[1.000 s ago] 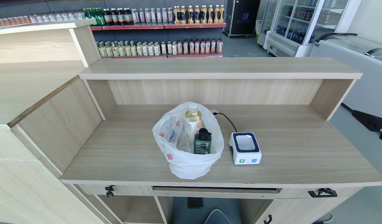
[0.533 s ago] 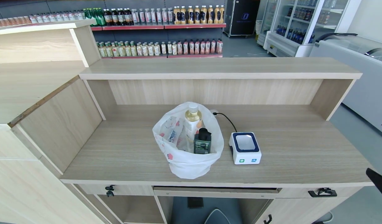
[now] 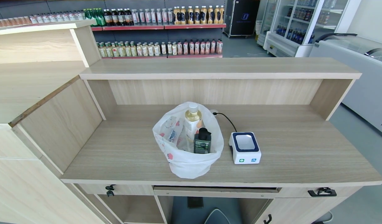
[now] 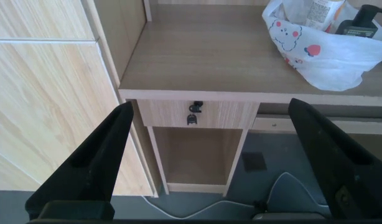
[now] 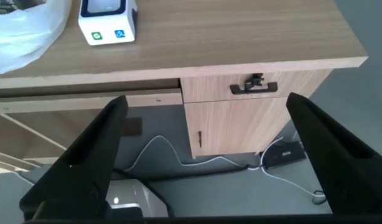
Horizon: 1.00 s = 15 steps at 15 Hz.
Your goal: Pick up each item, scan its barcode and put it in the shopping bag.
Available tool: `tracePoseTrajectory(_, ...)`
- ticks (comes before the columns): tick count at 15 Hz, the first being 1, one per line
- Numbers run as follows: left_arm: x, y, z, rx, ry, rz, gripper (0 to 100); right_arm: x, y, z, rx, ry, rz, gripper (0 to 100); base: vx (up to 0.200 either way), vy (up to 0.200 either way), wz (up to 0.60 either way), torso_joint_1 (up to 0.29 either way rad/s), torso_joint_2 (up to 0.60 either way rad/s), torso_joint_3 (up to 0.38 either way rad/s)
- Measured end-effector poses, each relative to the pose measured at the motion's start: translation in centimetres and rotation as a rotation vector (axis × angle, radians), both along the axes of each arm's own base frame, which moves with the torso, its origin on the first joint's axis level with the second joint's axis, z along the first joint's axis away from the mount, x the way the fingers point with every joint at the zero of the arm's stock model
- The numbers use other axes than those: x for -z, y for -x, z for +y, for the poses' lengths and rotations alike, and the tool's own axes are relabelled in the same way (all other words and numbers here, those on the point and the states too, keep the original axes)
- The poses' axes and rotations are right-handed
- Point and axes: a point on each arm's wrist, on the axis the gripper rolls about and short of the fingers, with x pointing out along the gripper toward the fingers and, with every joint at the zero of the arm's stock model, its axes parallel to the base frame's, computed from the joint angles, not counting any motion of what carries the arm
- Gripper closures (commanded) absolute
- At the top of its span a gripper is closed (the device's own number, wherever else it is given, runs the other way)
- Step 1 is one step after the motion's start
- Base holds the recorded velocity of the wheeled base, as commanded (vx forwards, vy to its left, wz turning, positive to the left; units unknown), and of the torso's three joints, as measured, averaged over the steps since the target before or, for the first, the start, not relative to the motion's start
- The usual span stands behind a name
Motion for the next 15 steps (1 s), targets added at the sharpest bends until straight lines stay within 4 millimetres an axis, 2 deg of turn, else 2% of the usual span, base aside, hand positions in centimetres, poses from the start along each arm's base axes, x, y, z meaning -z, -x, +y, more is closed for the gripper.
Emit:
tracePoseTrajectory(5, 0.0, 0.0, 0.0, 0.000, 0.000, 0.000, 0, 1.0, 1.6, -0.1, -0.066, 0.008, -0.126, 0, 0.000, 0.000, 0.00, 0.000, 0.00, 0.000)
tracePoseTrajectory(15, 0.0, 0.0, 0.0, 0.000, 0.000, 0.000, 0, 1.0, 1.9, -0.1, -0.069, 0.008, -0.161, 0, 0.000, 0.000, 0.00, 0.000, 0.00, 0.000)
